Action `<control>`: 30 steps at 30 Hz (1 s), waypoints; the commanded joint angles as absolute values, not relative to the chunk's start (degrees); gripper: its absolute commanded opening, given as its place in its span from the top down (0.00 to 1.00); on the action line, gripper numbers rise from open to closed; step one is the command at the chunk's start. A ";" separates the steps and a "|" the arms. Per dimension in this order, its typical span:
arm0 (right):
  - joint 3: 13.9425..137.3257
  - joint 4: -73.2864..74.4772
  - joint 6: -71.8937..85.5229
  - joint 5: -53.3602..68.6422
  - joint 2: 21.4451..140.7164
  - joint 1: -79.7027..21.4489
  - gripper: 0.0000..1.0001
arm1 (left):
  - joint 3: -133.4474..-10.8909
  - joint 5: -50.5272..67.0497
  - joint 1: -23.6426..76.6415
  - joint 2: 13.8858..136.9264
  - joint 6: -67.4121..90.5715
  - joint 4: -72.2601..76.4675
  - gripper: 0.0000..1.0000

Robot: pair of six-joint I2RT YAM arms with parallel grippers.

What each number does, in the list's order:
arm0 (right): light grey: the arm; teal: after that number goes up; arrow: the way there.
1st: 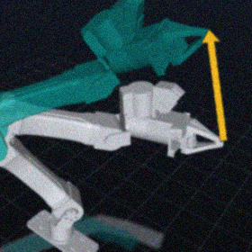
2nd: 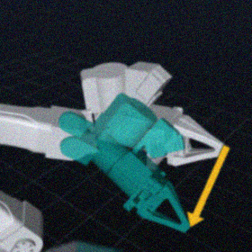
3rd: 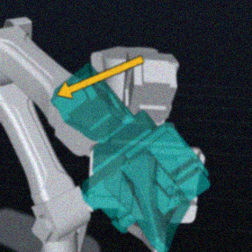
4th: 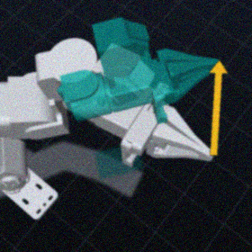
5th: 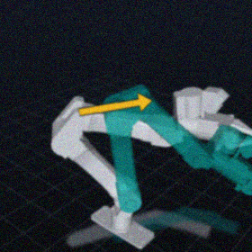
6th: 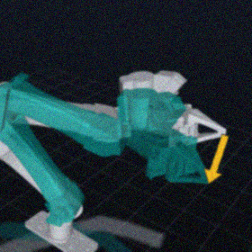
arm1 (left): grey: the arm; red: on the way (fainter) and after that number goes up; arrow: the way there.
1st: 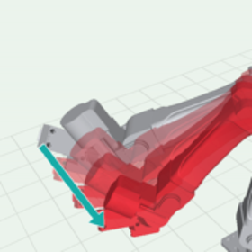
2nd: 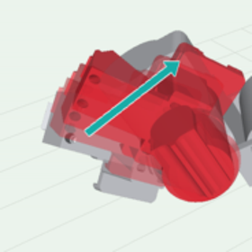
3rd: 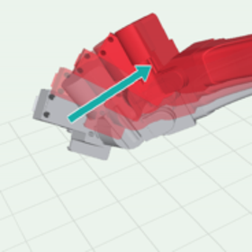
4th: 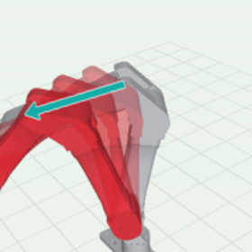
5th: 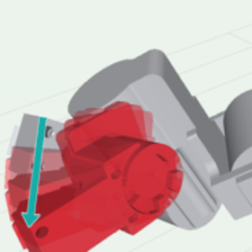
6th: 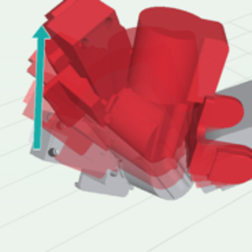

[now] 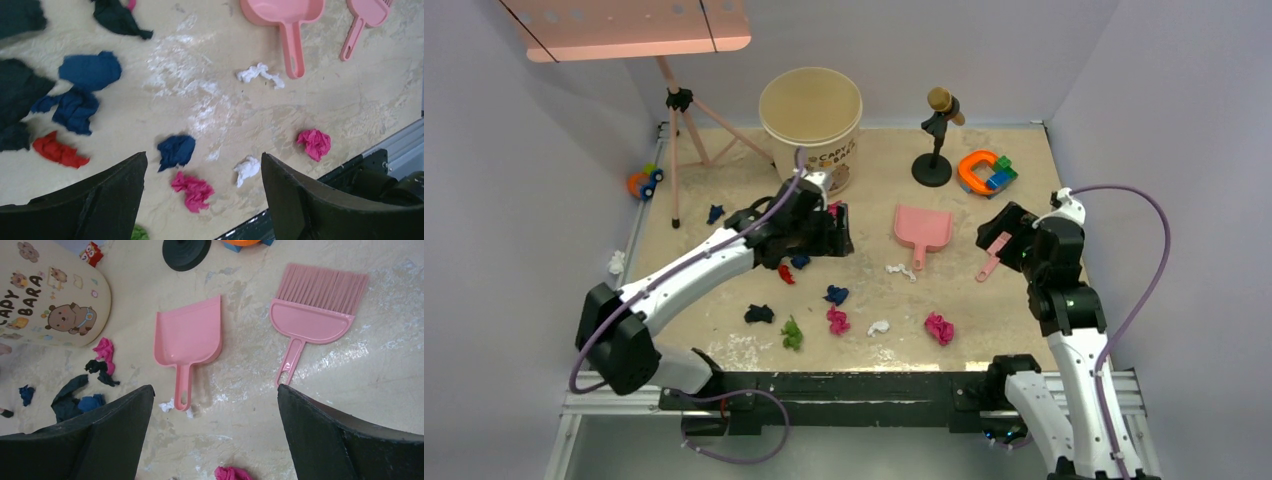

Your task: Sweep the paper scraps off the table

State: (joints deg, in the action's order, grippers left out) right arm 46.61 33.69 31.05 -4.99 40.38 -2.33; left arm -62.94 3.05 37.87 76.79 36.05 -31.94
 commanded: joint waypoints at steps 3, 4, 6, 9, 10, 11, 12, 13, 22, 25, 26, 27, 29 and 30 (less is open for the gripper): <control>47.71 35.49 30.37 -6.25 37.00 -2.40 0.01 | -77.36 -8.31 46.21 89.22 34.90 -29.05 0.13; 47.77 35.81 30.16 -6.31 36.82 -2.41 0.01 | -79.39 -8.87 47.16 91.39 34.28 -29.09 0.13; 47.98 36.55 29.79 -7.00 36.49 -2.38 0.01 | -83.53 -9.43 48.74 96.00 32.69 -28.50 0.13; 47.99 36.99 29.62 -7.83 35.74 -2.45 0.01 | -88.17 -9.54 50.02 100.95 31.46 -27.33 0.14; 47.94 36.80 29.61 -7.83 35.56 -2.46 0.01 | -89.41 -9.34 50.27 102.31 31.16 -27.07 0.14; 47.93 36.64 29.60 -7.90 35.53 -2.43 0.01 | -90.60 -9.27 50.54 103.71 31.20 -26.88 0.14; 47.90 36.58 29.62 -8.06 35.69 -2.43 0.01 | -91.70 -9.29 50.91 104.93 31.18 -26.71 0.14; 47.82 36.52 29.62 -8.13 35.88 -2.42 0.01 | -92.61 -9.32 51.58 106.01 31.19 -26.64 0.14; 47.41 35.63 29.67 -8.08 37.17 -2.42 0.02 | -93.14 -13.26 57.95 111.61 34.85 -26.43 0.15; 47.31 35.34 29.64 -7.83 37.49 -2.45 0.02 | -91.73 -12.24 58.25 112.35 36.56 -24.37 0.15; 47.30 35.31 29.66 -7.61 37.64 -2.45 0.02 | -91.64 -12.22 58.33 112.62 36.64 -23.80 0.15; 47.30 35.25 29.57 -7.55 37.72 -2.38 0.02 | -91.58 -12.28 58.40 113.00 36.54 -23.41 0.15; 47.37 35.20 29.61 -7.39 37.92 -2.40 0.02 | -91.94 -13.02 58.45 113.82 36.27 -22.72 0.16; 47.37 35.18 29.61 -7.38 38.01 -2.49 0.02 | -92.38 -13.38 58.45 114.36 35.97 -22.45 0.19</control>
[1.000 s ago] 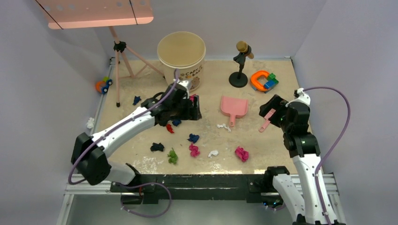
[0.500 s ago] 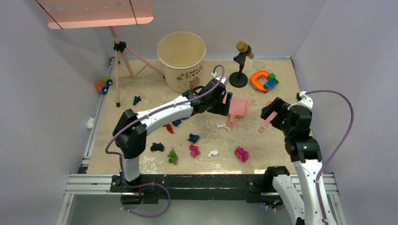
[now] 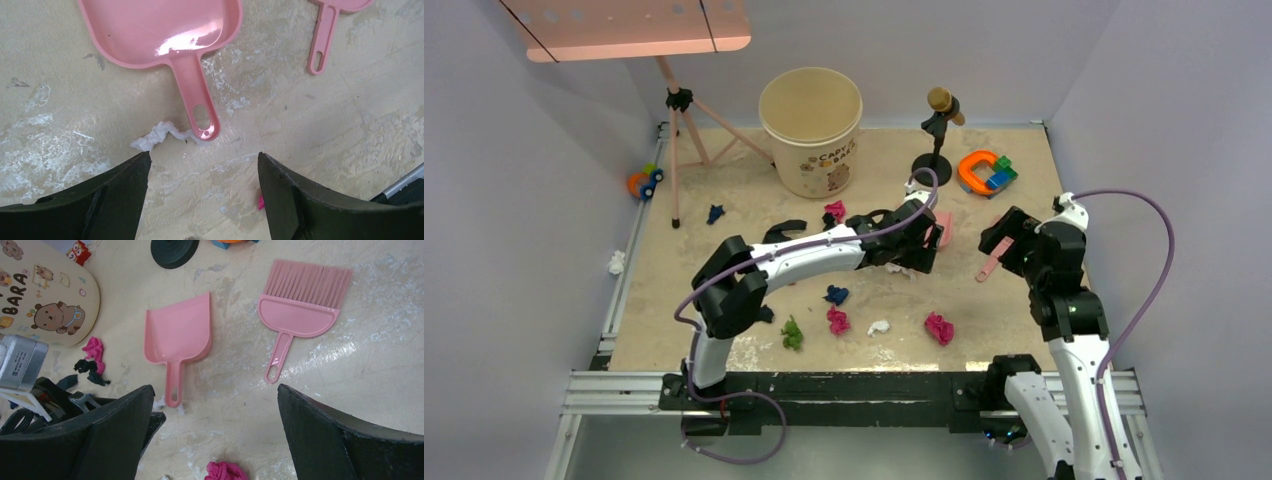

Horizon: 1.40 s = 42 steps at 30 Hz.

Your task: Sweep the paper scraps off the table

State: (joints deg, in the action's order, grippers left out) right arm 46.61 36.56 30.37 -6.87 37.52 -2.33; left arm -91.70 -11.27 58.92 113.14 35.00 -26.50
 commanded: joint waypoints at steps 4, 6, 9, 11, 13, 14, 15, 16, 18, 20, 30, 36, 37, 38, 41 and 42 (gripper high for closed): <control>47.36 35.22 29.57 -7.39 37.96 -2.48 0.02 | -96.26 -15.06 58.45 118.23 35.25 -22.81 0.22; 47.52 35.39 29.61 -7.44 37.94 -2.41 0.02 | -98.47 -15.79 58.45 120.41 35.34 -23.23 0.23; 47.88 35.82 29.45 -7.77 37.95 -2.38 0.02 | -101.06 -17.20 58.45 122.99 35.41 -23.43 0.29; 47.90 35.95 29.45 -7.85 37.72 -2.47 0.02 | -101.84 -18.36 58.45 123.93 35.34 -22.94 0.31; 47.74 35.96 29.44 -7.90 37.65 -2.42 0.02 | -103.25 -19.65 58.38 125.30 35.33 -23.12 0.32; 47.77 35.89 29.44 -7.82 37.64 -2.40 0.02 | -104.15 -20.17 58.36 126.12 35.27 -23.46 0.34; 47.85 35.93 29.44 -7.82 37.68 -2.45 0.02 | -105.07 -20.43 58.36 127.06 35.17 -23.84 0.36; 47.94 36.02 29.45 -7.80 37.78 -2.39 0.02 | -105.88 -20.69 58.36 127.88 35.27 -24.30 0.37; 48.07 36.22 29.41 -7.80 37.82 -2.45 0.02 | -106.35 -20.58 58.36 128.96 35.29 -23.96 0.40; 48.03 36.16 29.44 -7.82 37.84 -2.46 0.02 | -106.38 -20.26 58.36 129.41 35.15 -23.29 0.45; 48.99 36.36 29.49 -7.51 38.87 -2.48 0.03 | -108.83 -21.07 58.36 132.51 34.11 -23.75 0.70; 47.73 35.49 30.18 -6.98 39.29 -2.43 0.03 | -107.96 -20.39 58.36 126.70 28.69 -24.34 0.84; 47.59 35.35 30.55 -6.84 39.63 -2.42 0.03 | -108.01 -20.08 58.32 125.67 27.94 -24.80 0.85; 47.69 35.52 30.97 -7.12 40.15 -2.41 0.03 | -108.02 -20.09 58.28 124.57 27.54 -25.46 0.85; 49.01 36.80 32.40 -9.72 42.06 -2.42 0.04 | -107.13 -21.63 58.06 121.07 26.86 -28.30 0.86; 49.46 37.16 32.65 -10.48 42.64 -2.40 0.05 | -106.52 -22.18 57.95 119.88 26.67 -29.03 0.86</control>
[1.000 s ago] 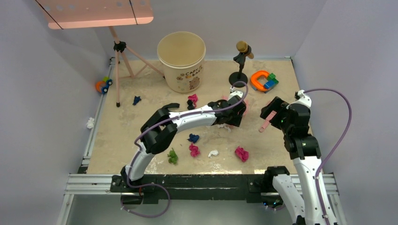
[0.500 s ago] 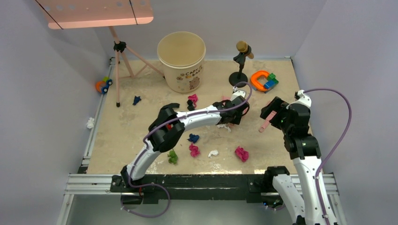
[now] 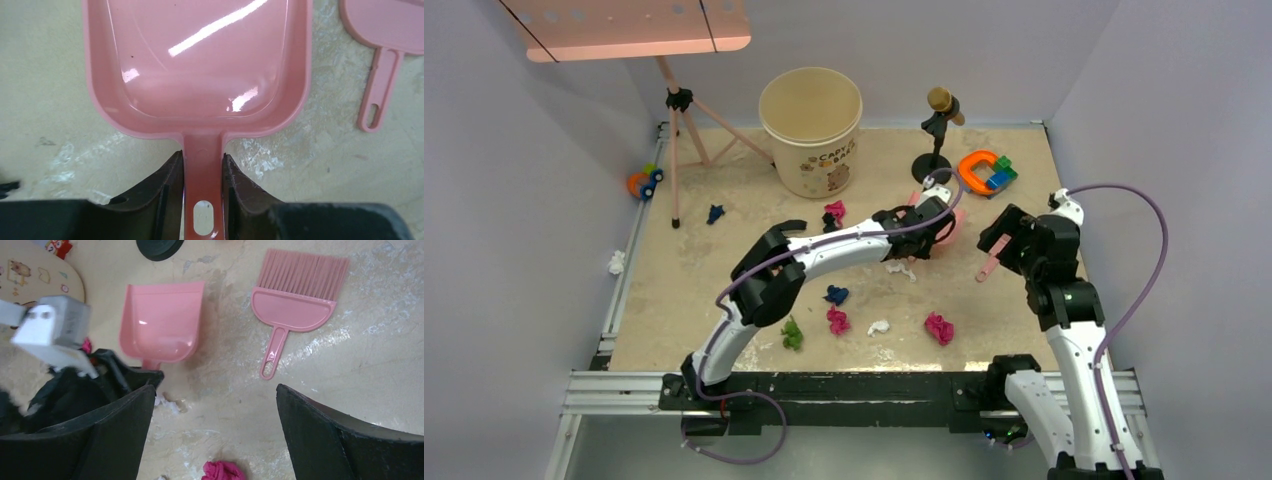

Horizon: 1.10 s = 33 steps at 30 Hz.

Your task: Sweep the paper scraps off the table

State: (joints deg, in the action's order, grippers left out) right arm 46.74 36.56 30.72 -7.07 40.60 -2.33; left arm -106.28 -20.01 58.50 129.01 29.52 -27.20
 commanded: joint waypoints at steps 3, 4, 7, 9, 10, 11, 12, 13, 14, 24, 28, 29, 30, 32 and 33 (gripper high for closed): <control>50.07 37.37 32.77 -11.17 43.53 -2.40 0.06 | -104.73 -23.33 57.43 116.17 26.26 -31.73 0.89; 50.02 37.28 32.85 -11.04 43.65 -2.41 0.06 | -103.92 -23.49 57.28 114.97 25.75 -32.62 0.92; 49.77 36.73 33.36 -10.70 43.60 -2.42 0.06 | -101.19 -25.94 57.09 110.75 25.33 -35.88 1.00; 49.34 36.17 33.75 -10.55 43.40 -2.40 0.06 | -99.98 -28.20 56.98 108.25 26.15 -39.86 1.00; 49.00 35.84 33.94 -10.47 43.46 -2.46 0.06 | -99.83 -29.52 56.96 106.99 26.97 -42.43 1.00; 48.65 35.40 34.26 -10.27 43.59 -2.41 0.06 | -99.74 -30.90 56.95 105.78 28.30 -45.47 1.00; 48.28 34.94 34.68 -10.14 43.82 -2.43 0.06 | -99.61 -32.97 56.95 104.20 29.73 -48.18 1.00; 47.88 34.71 35.16 -10.00 44.20 -2.38 0.07 | -99.23 -34.06 56.95 103.22 31.46 -51.12 1.00; 47.61 34.45 35.61 -9.94 44.66 -2.40 0.07 | -98.31 -35.38 56.98 100.93 32.41 -53.13 1.00; 44.76 31.54 42.23 -14.05 51.28 -2.48 0.07 | -74.55 -32.33 56.30 68.77 33.83 -45.99 1.00; 42.47 28.48 45.34 -15.96 53.79 -2.47 0.07 | -70.68 -31.94 54.30 60.24 31.50 -46.68 1.00; 42.12 27.41 45.42 -16.32 54.71 -2.46 0.06 | -70.60 -32.51 54.02 59.03 31.10 -47.80 1.00; 41.95 26.48 45.38 -16.94 55.65 -2.43 0.06 | -70.50 -33.55 53.77 58.19 30.95 -49.01 1.00; 41.84 24.63 44.95 -18.03 58.08 -2.49 0.06 | -70.64 -36.13 53.42 56.99 31.14 -52.23 1.00; 41.91 23.74 44.51 -18.17 59.43 -2.40 0.07 | -70.74 -37.16 53.24 56.50 31.19 -53.50 1.00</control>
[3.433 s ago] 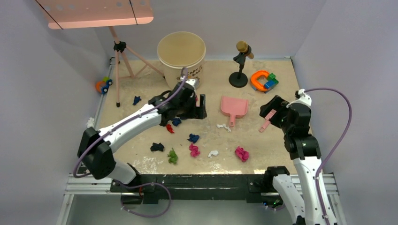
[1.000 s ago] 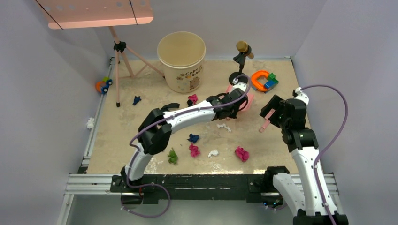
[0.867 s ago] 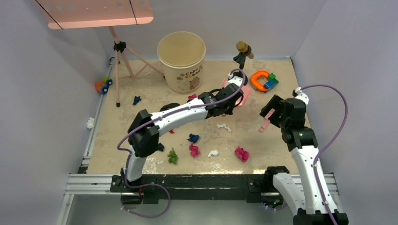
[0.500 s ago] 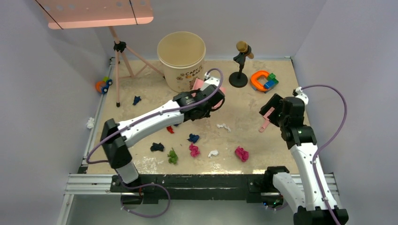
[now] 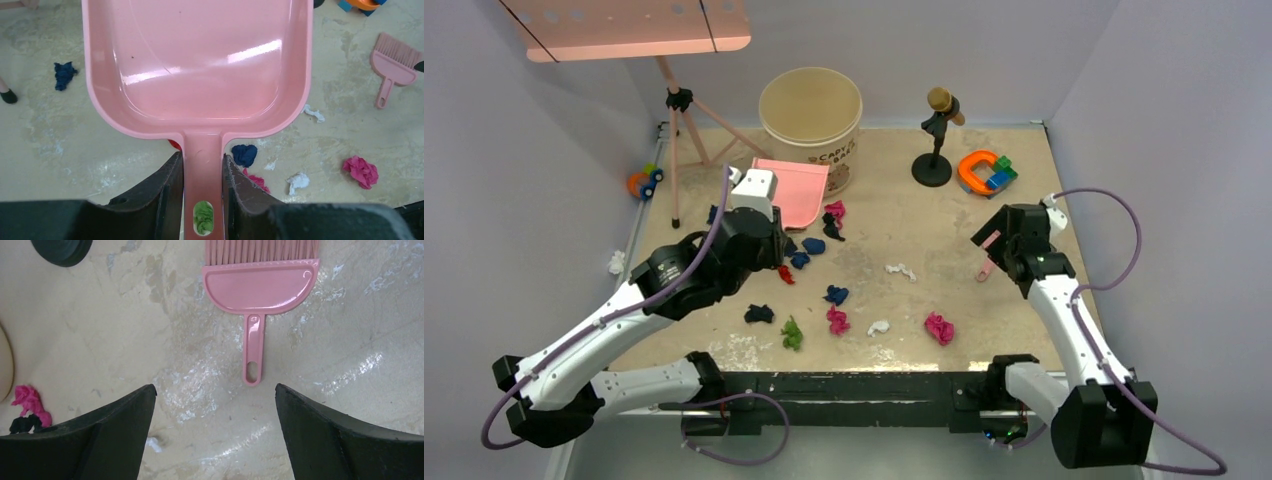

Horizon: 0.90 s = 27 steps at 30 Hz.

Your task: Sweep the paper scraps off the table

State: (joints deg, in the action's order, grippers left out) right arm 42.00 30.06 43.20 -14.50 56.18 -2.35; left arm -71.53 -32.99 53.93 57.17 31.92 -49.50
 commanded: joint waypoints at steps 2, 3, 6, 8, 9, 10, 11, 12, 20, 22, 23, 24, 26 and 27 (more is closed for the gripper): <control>42.36 22.21 43.78 -17.89 62.41 -2.42 0.07 | -70.60 -38.42 53.09 55.37 30.54 -55.58 1.00; 42.58 21.48 43.57 -17.61 64.02 -2.44 0.08 | -70.16 -39.22 53.04 54.77 30.24 -56.09 1.00; 43.31 19.90 43.66 -17.55 68.86 -2.52 0.10 | -68.98 -41.89 52.76 53.12 30.03 -57.33 1.00; 43.92 19.52 43.88 -18.06 72.09 -2.42 0.11 | -69.23 -42.66 52.65 52.65 30.14 -58.94 1.00; 44.27 19.47 43.94 -18.36 74.15 -2.47 0.12 | -69.85 -42.75 52.65 52.57 30.26 -60.15 1.00; 44.65 19.39 43.82 -18.70 75.51 -2.51 0.12 | -70.49 -43.03 52.65 52.49 30.34 -61.18 1.00; 44.91 19.42 43.82 -18.98 76.94 -2.49 0.13 | -70.89 -43.41 52.65 52.33 30.28 -61.88 1.00; 45.15 19.38 43.92 -19.14 78.27 -2.49 0.13 | -71.01 -43.80 52.65 52.16 30.06 -62.04 1.00; 46.92 19.41 45.17 -19.65 85.36 -2.42 0.19 | -70.10 -45.50 52.59 51.74 29.36 -62.23 1.00; 46.93 19.58 45.86 -19.84 86.09 -2.41 0.21 | -69.90 -45.50 52.61 52.14 29.45 -62.15 1.00; 46.93 19.67 46.16 -19.81 86.40 -2.48 0.22 | -69.77 -45.48 52.59 52.26 29.54 -62.16 1.00; 46.93 19.69 46.30 -19.67 86.73 -2.45 0.23 | -69.64 -45.52 52.56 52.43 29.57 -62.14 1.00; 46.97 19.84 46.77 -19.23 87.52 -2.41 0.29 | -69.61 -45.51 52.56 52.69 29.70 -62.14 1.00; 47.02 20.17 47.19 -19.17 87.87 -2.44 0.32 | -69.54 -45.57 52.56 52.78 29.68 -62.17 1.00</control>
State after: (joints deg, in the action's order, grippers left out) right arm 44.91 20.95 44.62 -17.58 86.94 -2.33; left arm -68.99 -43.77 52.88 52.58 30.39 -62.30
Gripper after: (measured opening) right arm 0.722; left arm 0.330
